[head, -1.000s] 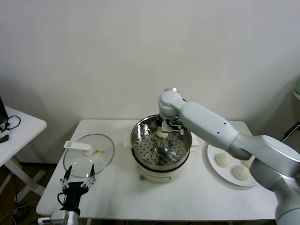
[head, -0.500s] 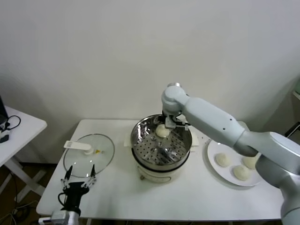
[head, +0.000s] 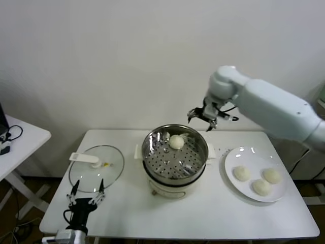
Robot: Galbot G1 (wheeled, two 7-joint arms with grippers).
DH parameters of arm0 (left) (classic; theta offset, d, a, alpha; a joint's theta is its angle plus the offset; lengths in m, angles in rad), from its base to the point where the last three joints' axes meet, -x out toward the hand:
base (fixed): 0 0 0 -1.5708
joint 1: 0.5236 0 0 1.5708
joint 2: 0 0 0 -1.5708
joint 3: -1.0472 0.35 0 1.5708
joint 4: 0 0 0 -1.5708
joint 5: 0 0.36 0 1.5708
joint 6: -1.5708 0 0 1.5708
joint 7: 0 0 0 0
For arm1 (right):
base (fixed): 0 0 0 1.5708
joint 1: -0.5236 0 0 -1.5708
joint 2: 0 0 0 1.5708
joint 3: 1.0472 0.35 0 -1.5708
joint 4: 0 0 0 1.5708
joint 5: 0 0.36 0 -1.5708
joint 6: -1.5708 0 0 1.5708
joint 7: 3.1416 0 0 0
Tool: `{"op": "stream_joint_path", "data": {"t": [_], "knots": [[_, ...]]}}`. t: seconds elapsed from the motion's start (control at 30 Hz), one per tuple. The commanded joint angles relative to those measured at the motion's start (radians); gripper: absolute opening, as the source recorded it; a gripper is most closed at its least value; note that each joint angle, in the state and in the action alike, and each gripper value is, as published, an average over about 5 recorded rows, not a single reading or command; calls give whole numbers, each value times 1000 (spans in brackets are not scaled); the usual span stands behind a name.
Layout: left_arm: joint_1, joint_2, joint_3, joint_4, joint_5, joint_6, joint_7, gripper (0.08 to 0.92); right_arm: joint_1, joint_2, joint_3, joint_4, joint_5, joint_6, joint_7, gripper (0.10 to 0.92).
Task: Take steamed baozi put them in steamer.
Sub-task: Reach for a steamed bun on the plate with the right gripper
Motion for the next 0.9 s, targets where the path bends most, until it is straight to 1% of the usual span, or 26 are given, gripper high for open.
{"op": "stream_joint_path", "data": {"t": [0.03,0.1,0.23,0.4,0.57,0.73,0.9], "knots": [[2,2,2,1,-2,-3,0,823,4,-253,-72,-32,382,-316,101,823],[1,3,4,-2,-2,-2,0,823,-81,-293,-10,-51,364,-343,101,823],[-1,5,9,-8,0,2,0,823,-295,-342,157,-80,273,-356,87,823],[-3,3,11,-8,2,5,2,823,-485,-340,282,-107,182,-353,73,823],[-3,3,7,-5,1,6,2,823,-533,-283,290,-154,105,-342,61,823],[-5,0,1,-3,0,7,1,823,-534,-178,287,-264,4,-297,30,823],[-9,-4,-4,-2,-3,9,0,823,-529,-100,266,-323,-34,-275,-10,823]]}}
